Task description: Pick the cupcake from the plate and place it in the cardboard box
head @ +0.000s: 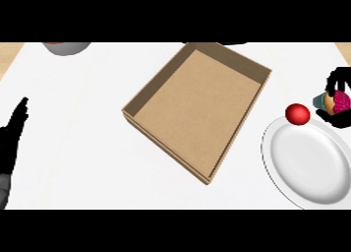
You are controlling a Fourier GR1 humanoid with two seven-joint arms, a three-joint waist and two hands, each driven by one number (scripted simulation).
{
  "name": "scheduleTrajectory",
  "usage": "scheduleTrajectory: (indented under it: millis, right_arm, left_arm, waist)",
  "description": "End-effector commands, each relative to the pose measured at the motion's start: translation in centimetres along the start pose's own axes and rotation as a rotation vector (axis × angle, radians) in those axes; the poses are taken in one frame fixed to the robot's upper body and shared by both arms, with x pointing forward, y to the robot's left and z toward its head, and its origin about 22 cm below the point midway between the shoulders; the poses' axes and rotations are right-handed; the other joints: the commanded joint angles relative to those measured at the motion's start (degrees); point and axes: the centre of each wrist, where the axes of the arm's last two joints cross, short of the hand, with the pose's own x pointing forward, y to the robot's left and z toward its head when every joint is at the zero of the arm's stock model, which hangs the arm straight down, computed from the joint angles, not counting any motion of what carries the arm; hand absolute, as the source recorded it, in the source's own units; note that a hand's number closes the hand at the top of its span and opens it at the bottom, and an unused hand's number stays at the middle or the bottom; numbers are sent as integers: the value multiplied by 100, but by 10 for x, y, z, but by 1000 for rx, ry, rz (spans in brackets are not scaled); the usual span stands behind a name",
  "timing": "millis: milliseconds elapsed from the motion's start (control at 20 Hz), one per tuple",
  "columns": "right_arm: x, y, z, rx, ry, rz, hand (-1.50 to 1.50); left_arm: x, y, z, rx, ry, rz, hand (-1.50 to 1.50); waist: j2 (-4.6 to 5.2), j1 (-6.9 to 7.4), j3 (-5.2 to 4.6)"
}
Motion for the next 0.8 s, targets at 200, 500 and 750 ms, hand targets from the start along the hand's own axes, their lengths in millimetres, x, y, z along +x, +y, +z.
scheduleTrajectory:
  millis: [200, 500, 750]
  right_arm:
    - [46, -50, -13, -154, -167, -63, 150]
    - [111, -55, -45, -95, -215, -238, 150]
    - [167, -61, -97, -86, -183, -320, 150]
  left_arm:
    - [-10, -5, 2, 9, -4, 2, 0]
    - [10, 0, 8, 10, -20, -6, 0]
    - [10, -18, 5, -17, -24, -5, 0]
  waist:
    - [5, -19, 2]
    - [-9, 43, 3]
    - [32, 141, 1]
